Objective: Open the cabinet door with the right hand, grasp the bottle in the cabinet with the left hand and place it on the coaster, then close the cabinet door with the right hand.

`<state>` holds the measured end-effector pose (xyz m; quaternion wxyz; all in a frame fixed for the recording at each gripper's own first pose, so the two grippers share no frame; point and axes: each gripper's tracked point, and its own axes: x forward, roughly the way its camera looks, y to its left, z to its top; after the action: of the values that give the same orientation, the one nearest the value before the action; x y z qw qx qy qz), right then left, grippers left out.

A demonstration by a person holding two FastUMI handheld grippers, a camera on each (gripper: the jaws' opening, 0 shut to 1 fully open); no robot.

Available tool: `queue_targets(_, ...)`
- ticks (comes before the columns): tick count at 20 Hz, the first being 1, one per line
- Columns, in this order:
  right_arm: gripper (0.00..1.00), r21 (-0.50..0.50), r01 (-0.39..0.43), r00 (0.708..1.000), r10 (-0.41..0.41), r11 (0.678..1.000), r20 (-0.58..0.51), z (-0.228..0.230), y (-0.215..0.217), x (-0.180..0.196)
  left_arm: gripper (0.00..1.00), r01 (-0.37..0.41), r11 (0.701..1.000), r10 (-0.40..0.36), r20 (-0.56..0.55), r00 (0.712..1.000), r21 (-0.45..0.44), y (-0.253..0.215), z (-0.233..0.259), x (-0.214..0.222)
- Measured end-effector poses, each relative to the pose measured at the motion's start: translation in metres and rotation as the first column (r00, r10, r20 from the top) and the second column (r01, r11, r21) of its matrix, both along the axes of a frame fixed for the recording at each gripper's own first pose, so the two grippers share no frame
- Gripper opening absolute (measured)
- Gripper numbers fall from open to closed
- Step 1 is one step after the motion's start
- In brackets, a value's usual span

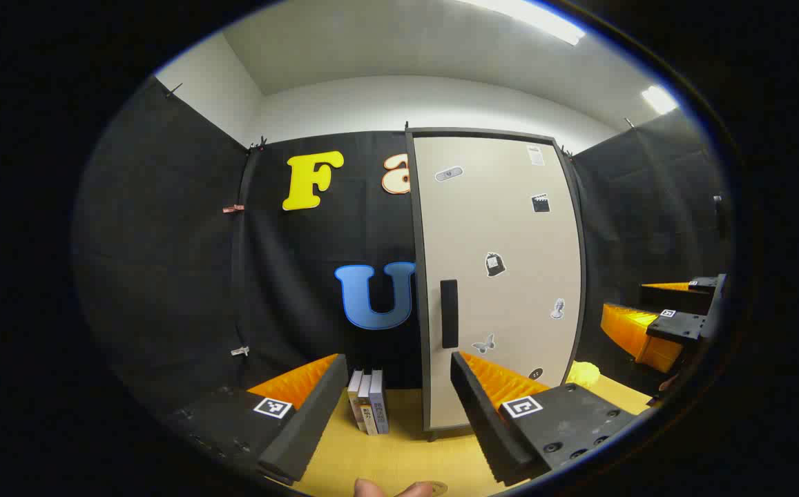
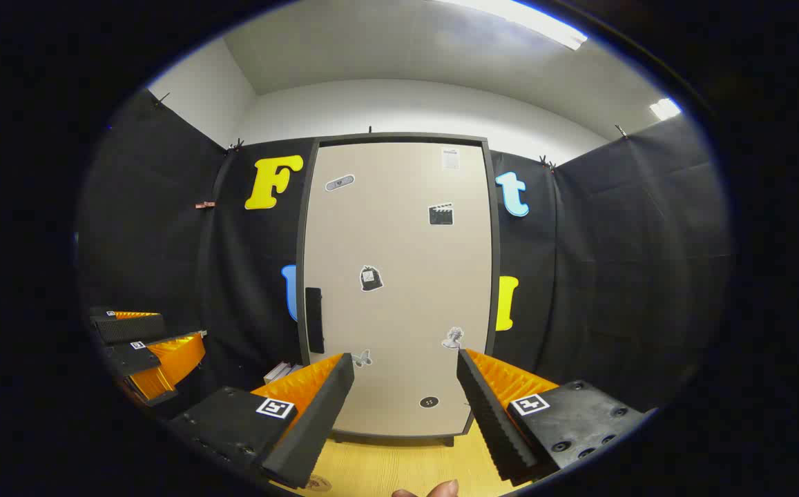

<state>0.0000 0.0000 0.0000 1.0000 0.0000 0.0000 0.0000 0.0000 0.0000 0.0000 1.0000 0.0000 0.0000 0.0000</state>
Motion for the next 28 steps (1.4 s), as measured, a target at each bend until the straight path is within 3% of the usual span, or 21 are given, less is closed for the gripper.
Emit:
queue_targets(20, 0.98, 0.01, 0.005, 1.0, -0.005, 1.0, -0.001, -0.002, 0.007, -0.009, 0.95, -0.005, 1.0, 0.005, 0.016, 1.0, 0.011, 0.011, 0.001, -0.011)
queue_targets(28, 0.97, 0.02, -0.059, 0.998, 0.059, 0.998, 0.015, 0.0, 0.047, 0.023, 0.95, -0.012, 1.0, 0.012, 0.004, 1.0, 0.001, 0.027, -0.011, -0.012)
